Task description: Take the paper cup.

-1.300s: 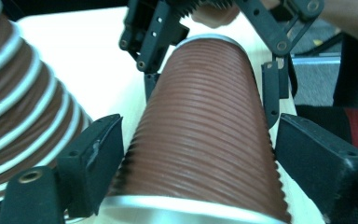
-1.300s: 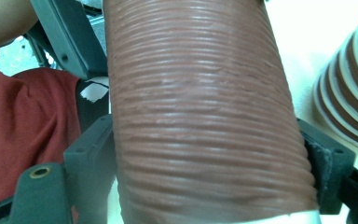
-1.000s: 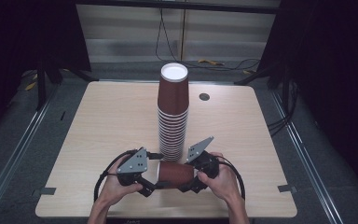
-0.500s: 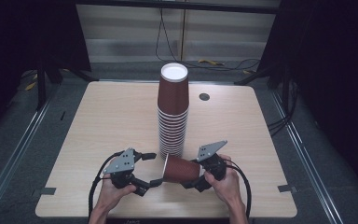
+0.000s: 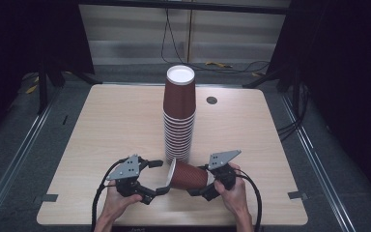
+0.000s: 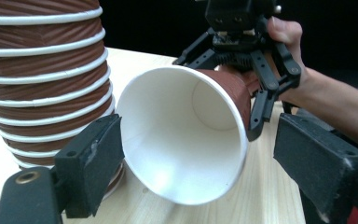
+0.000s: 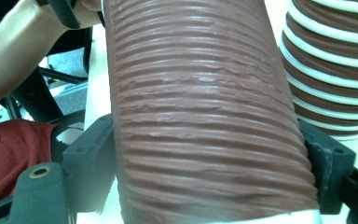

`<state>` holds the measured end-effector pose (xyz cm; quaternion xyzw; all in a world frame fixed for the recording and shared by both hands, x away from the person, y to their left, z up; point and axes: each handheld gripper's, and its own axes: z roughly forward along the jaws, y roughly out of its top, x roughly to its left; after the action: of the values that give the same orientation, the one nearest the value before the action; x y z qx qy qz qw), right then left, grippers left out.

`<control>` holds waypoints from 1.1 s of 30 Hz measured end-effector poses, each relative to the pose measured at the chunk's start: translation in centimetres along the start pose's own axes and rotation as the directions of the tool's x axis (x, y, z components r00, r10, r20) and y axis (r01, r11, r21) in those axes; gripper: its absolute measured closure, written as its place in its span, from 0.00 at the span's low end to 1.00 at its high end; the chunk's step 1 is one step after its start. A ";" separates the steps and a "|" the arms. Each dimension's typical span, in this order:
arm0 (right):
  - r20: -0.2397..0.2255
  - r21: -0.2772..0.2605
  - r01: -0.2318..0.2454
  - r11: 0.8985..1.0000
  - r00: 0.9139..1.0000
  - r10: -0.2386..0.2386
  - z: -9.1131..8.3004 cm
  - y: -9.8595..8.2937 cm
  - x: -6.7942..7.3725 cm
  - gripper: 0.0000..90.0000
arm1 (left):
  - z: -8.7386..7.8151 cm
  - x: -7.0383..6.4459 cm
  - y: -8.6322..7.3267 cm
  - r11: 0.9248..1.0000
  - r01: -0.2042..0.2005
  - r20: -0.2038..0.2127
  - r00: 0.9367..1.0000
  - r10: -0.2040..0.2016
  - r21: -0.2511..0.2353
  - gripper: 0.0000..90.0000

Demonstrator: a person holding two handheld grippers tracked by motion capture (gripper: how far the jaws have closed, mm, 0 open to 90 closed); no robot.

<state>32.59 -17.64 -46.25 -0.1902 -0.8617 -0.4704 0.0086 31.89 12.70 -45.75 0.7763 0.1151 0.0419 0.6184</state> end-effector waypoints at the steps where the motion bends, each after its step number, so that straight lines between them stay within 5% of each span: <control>1: -0.003 -0.008 0.001 1.000 1.000 -0.001 0.0 -0.1 0.1 0.21 | 0.0 0.0 0.0 1.000 0.000 0.000 1.000 0.000 0.000 0.17; 10: -0.019 -0.042 0.015 0.999 1.000 -0.016 0.0 0.1 0.5 0.21 | 0.7 0.2 -0.2 1.000 0.019 -0.013 1.000 -0.019 0.012 0.17; 19: -0.026 -0.039 0.063 0.997 0.998 -0.064 -0.1 1.0 1.1 0.21 | 1.3 0.3 -0.4 0.999 0.031 0.003 0.999 -0.031 0.039 0.00; 33: -0.046 -0.006 0.091 0.996 0.995 -0.091 1.0 1.5 1.5 0.21 | 2.5 0.2 -0.3 0.999 0.020 0.033 0.999 -0.022 0.048 0.00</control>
<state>31.88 -15.62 -45.26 -0.1398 -0.8681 -0.4762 0.0064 32.59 10.43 -46.63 0.7901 0.1139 0.0197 0.6020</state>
